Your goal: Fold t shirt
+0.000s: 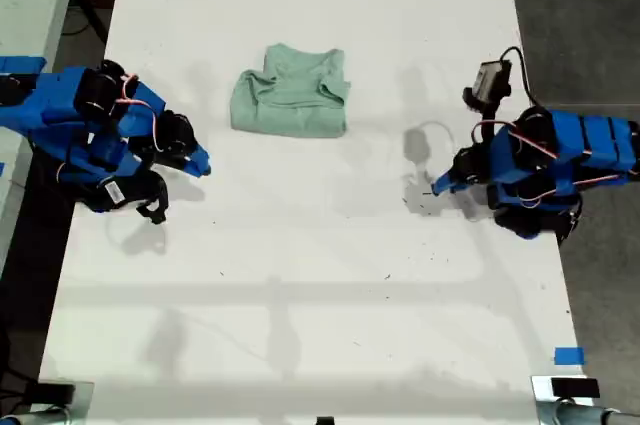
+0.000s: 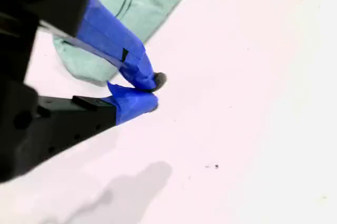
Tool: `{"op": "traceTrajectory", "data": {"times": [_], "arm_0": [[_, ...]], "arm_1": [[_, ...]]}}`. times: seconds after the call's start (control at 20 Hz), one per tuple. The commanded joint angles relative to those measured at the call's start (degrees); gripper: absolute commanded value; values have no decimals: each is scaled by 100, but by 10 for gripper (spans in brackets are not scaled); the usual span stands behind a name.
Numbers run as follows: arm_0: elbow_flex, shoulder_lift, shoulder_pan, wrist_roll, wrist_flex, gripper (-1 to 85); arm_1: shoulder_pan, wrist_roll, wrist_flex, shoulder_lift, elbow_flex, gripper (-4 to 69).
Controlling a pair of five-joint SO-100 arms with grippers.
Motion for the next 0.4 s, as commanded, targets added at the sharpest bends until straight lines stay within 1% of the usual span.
{"op": "traceTrajectory", "data": {"times": [0.0, 0.1, 0.2, 0.3, 0.35], "arm_0": [[949, 1239, 422, -492, -404, -1], [1969, 1942, 633, -782, -773, -1], [3006, 2725, 870, -1090, -1187, -1], [3823, 3665, 1072, -1090, -1740, -1], [3981, 3709, 1046, -1116, -1819, -1]], "arm_1": [[-536, 387, -114, 1617, 853, 112], [-703, 483, -141, 1318, 826, 114], [-703, 413, -149, 1389, 844, 113], [-765, 360, -123, 1784, 896, 117], [-826, 413, -97, 1960, 914, 130]]}}
